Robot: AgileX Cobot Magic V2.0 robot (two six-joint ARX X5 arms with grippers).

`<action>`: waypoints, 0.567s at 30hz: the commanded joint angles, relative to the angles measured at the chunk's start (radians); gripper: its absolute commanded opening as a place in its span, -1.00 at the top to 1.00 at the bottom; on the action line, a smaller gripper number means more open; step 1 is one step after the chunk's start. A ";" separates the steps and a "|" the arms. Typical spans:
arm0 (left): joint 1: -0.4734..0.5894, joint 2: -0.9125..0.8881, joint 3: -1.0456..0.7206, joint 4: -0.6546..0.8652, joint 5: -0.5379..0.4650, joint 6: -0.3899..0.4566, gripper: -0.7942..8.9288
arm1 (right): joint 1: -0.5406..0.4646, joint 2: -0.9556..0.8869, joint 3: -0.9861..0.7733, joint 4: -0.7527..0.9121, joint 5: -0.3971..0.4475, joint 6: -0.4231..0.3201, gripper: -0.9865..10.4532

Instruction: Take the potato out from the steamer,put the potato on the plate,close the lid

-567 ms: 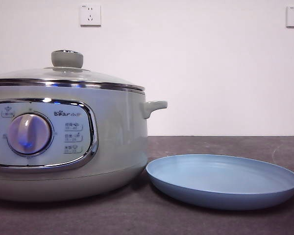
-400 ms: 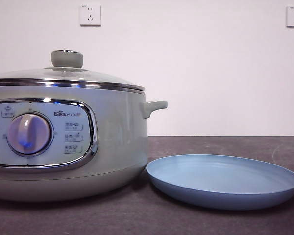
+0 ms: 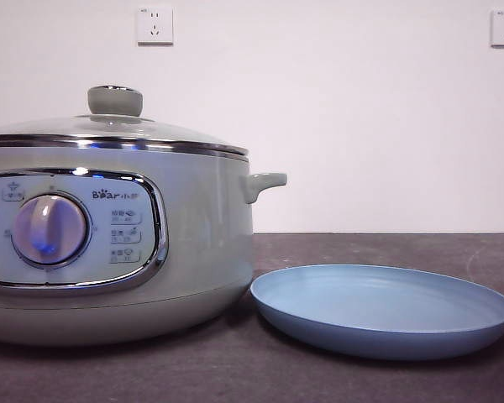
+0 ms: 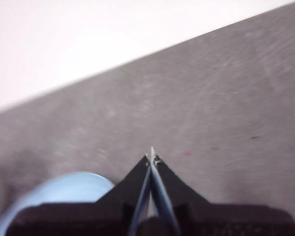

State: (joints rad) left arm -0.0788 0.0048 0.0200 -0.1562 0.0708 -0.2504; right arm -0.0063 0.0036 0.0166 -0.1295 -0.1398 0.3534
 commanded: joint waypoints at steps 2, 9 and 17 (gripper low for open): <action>0.002 -0.001 0.052 -0.039 0.118 -0.087 0.85 | 0.001 0.008 0.027 0.039 -0.105 0.103 0.84; -0.023 0.023 0.239 -0.189 0.144 -0.086 0.85 | 0.001 0.149 0.220 0.037 -0.177 0.088 0.84; -0.086 0.144 0.450 -0.228 0.124 -0.059 0.85 | 0.041 0.426 0.568 0.028 -0.227 -0.072 0.84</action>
State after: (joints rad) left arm -0.1604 0.1333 0.4541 -0.3786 0.2012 -0.3290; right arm 0.0288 0.4126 0.5499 -0.1062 -0.3645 0.3367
